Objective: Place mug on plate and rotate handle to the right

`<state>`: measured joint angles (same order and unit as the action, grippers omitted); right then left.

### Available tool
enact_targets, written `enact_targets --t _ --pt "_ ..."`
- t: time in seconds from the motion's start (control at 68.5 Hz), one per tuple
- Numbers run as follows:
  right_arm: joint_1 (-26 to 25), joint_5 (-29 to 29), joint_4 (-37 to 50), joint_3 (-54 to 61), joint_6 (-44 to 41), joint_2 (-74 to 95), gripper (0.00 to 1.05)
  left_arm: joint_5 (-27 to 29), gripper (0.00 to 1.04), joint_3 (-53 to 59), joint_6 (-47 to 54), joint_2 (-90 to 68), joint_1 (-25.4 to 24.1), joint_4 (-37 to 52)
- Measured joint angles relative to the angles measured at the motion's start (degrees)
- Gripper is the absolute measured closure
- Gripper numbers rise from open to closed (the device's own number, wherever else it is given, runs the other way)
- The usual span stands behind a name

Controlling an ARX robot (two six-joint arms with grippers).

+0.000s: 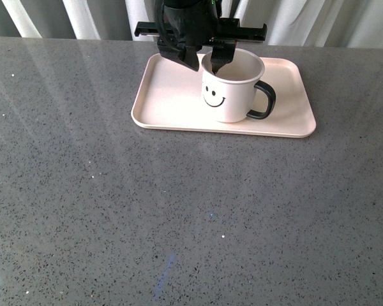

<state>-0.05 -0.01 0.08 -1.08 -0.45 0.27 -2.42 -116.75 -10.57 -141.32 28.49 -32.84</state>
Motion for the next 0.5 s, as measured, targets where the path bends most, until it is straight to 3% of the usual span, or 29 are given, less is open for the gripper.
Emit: enact_targets --t 0.292,0.424,0.467,0.482,0.497 --pt "0.0 0.0 0.0 0.0 0.0 0.0 0.09 -0.6 0.08 9.1 0.5 10.5 -0.5 5.9" --pt "0.0 0.0 0.0 0.0 0.0 0.0 0.09 -1.7 0.09 15.0 0.7 17.3 -1.4 12.5" --pt "0.0 0.0 0.0 0.0 0.0 0.0 0.09 3.8 0.13 19.3 2.5 19.5 -1.4 20.1" --pt "0.0 0.0 0.0 0.0 0.0 0.0 0.09 10.7 0.19 24.2 3.9 21.5 -1.4 29.2" --pt "0.0 0.0 0.0 0.0 0.0 0.0 0.09 13.9 0.22 27.9 5.0 23.0 -1.5 35.4"
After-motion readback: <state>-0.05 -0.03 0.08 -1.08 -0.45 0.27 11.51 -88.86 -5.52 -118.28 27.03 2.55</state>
